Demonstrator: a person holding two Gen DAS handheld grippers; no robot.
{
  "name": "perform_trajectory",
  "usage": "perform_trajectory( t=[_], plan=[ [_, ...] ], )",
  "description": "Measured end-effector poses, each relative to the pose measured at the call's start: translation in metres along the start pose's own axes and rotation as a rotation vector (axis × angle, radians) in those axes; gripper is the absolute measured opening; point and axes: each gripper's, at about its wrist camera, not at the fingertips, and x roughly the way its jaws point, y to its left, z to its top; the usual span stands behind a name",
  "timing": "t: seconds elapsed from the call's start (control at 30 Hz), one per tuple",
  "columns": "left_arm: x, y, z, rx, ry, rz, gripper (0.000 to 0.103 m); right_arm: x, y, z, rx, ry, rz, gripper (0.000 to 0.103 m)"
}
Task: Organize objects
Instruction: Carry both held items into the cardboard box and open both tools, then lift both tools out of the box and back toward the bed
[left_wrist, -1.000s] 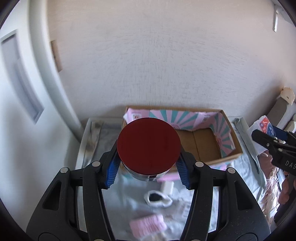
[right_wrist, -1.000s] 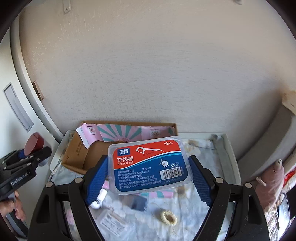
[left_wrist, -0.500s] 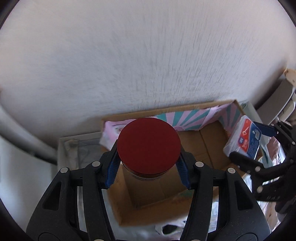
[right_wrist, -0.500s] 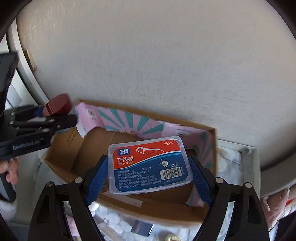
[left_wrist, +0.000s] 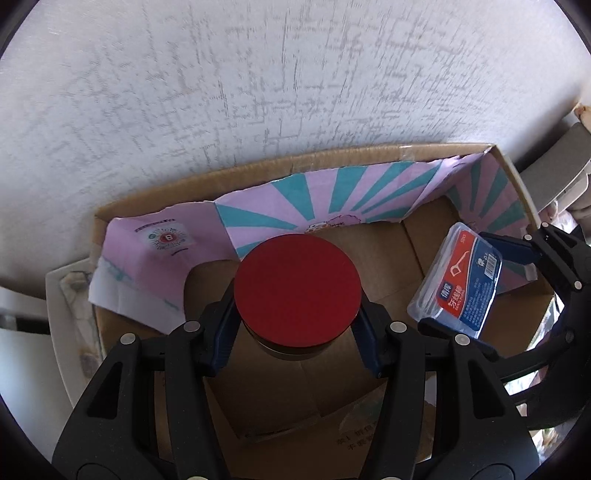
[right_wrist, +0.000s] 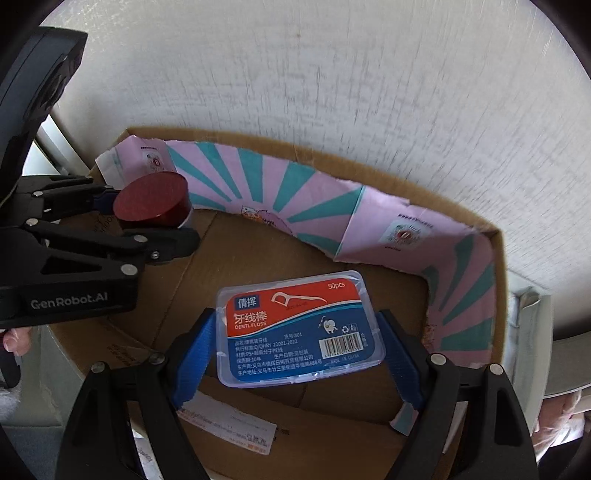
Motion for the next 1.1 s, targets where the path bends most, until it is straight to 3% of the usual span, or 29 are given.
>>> perform_trajectory(
  t=[0.47,0.5,0.57,0.6,0.63,0.67,0.8,1.1],
  plan=[
    [0.001,0.005,0.001,0.047,0.029,0.048,0.051,-0.007,-0.006,-0.002,-0.019,0.001,0.058,0.082],
    [0.001,0.005,0.002,0.051,0.034,0.048,0.054,-0.008,-0.005,-0.003,-0.021,-0.006,0.065,0.082],
    [-0.004,0.005,0.003,0.060,0.020,0.042,0.073,-0.010,-0.007,-0.004,-0.009,-0.012,0.095,0.084],
    [-0.008,0.004,0.005,0.067,0.011,0.011,0.089,-0.009,-0.008,-0.005,0.001,-0.004,0.108,0.086],
    [-0.012,0.003,0.006,0.074,0.004,0.001,0.102,-0.008,-0.009,-0.005,0.008,0.016,0.115,0.096],
    [-0.016,0.001,0.007,0.088,-0.011,0.010,0.103,-0.005,-0.009,-0.006,0.010,0.044,0.116,0.103],
    [-0.022,0.000,0.011,0.129,-0.015,0.010,0.103,0.000,-0.013,-0.013,0.043,0.101,0.140,0.103],
    [-0.042,0.010,0.009,0.113,-0.012,-0.016,0.103,-0.014,-0.022,-0.025,0.103,0.078,0.115,0.103]
  ],
)
